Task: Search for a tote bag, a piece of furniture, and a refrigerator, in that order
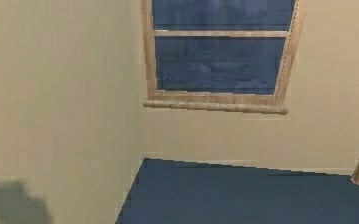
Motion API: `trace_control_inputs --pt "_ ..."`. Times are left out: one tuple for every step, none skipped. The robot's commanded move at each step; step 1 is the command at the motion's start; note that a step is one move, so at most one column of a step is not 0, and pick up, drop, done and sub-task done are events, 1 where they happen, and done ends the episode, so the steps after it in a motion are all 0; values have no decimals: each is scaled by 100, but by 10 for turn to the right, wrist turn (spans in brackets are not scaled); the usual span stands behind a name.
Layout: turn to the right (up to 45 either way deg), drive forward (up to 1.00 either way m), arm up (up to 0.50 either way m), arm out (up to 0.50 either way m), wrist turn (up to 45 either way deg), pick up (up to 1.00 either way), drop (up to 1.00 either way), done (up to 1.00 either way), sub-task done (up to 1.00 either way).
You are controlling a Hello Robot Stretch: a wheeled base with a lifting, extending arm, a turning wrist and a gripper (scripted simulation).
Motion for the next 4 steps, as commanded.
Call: trace_control_inputs --pt "0 35 0 0 0 0 0 0 0" --pt "450 0 0 0 0 0 0 0 0" --pt "180 0 0 0 0 0 0 0 0" --pt "0 65 0 0 0 0 0 0 0"
